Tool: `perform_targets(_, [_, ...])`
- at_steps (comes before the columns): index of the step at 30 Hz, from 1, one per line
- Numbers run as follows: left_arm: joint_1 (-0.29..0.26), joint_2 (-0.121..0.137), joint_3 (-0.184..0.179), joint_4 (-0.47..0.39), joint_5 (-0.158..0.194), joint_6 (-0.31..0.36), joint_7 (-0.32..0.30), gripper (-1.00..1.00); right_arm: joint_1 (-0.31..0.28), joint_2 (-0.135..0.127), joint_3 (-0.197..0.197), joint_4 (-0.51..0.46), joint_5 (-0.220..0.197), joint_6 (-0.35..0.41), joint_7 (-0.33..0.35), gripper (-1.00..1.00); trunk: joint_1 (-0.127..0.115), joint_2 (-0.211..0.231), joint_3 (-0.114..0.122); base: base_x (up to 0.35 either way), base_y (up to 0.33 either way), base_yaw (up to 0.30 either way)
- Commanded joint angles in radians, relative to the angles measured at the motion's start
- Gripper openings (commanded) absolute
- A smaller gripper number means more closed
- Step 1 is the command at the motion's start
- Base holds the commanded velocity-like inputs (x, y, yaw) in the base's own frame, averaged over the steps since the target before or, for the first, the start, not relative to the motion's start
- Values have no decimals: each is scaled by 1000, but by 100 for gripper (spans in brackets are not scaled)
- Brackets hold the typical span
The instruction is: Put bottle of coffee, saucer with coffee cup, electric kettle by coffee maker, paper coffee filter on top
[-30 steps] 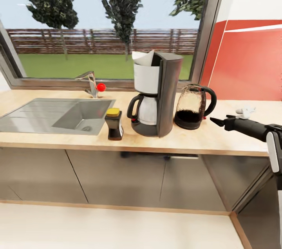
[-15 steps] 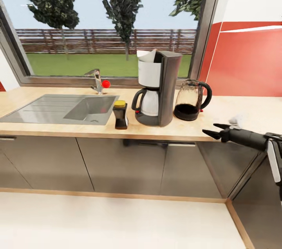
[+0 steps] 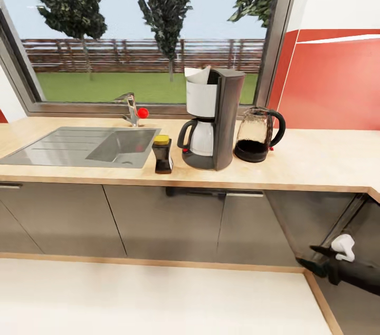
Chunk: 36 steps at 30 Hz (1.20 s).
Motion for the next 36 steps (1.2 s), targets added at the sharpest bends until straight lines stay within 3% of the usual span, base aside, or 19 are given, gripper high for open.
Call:
perform_targets(1, [0,0,-9,0,6,-6,-1,100,11,2,-3,37,15,-20,-2,100,0,-1,-1,0,0,0])
perform_targets(2, [0,1,-10,-1,6,-7,-2,100,20,4,-4,79,22,-50,-11,100,0,-1,-1,0,0,0])
perform_targets(4, [0,1,-13,-4,5,-9,-2,100,41,10,-6,288,39,-189,-52,100,0,-1,-1,0,0,0])
perform_targets(7, [0,2,-14,-5,5,-10,-3,100,48,11,-6,445,44,-297,-87,100,0,-1,-1,0,0,0])
perform_targets(8, [0,3,-15,-6,5,-11,-3,100,51,13,-5,529,47,-355,-117,100,0,-1,-1,0,0,0])
perform_targets(9, [-1,4,-16,-19,4,-12,-4,100,54,24,-1,675,52,-431,-194,100,0,-1,-1,0,0,0])
perform_targets(12, [-1,5,-19,-31,3,-13,-4,100,55,38,3,793,54,-479,-276,100,0,-1,-1,0,0,0])
perform_targets(16, [-1,5,-23,-35,3,-14,-4,100,56,46,6,879,58,-534,-321,100,0,-1,-1,0,0,0])
perform_targets(17, [-1,5,-22,-35,3,-14,-4,100,56,54,7,931,70,-577,-336,100,0,-1,-1,0,0,0])
perform_targets(24, [-1,7,-17,-31,3,-15,-4,100,56,75,7,969,83,-607,-346,100,0,-1,-1,0,0,0])
perform_targets(36, [-1,7,-17,-30,3,-15,-4,100,56,85,7,972,83,-608,-342,100,0,-1,-1,0,0,0])
